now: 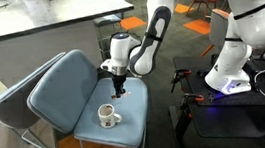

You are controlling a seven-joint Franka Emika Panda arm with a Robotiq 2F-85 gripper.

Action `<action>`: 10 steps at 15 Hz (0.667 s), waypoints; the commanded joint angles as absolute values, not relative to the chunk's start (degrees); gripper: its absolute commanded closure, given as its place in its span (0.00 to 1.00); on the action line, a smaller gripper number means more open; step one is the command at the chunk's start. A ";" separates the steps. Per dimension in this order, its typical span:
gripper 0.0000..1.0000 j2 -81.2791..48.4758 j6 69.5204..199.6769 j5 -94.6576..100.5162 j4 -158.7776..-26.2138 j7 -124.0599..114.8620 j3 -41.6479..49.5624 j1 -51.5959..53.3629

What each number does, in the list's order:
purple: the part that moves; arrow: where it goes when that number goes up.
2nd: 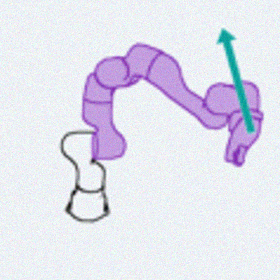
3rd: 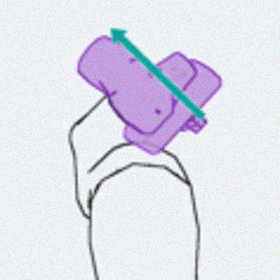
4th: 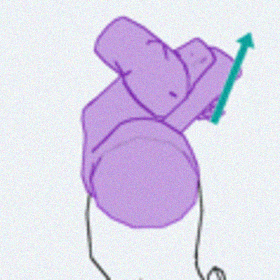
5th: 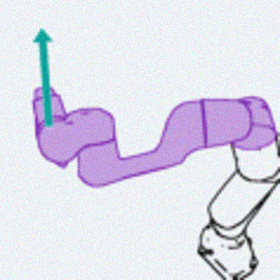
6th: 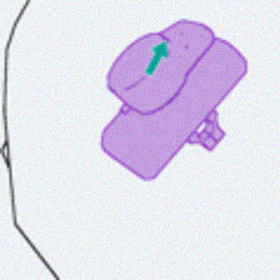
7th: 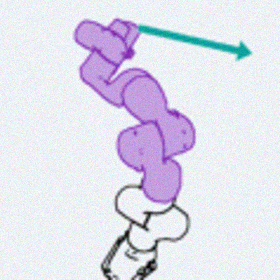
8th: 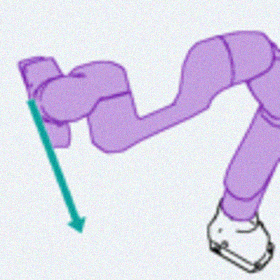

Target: Put the pen in the mug

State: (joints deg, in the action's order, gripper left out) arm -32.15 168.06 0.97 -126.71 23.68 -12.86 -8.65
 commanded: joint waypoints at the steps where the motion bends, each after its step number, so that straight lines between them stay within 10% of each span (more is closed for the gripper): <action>1: 0.97 -31.27 175.24 0.15 -129.10 28.21 -20.71 -15.82; 10: 0.97 -43.06 177.78 7.90 -121.76 36.74 -35.12 -29.90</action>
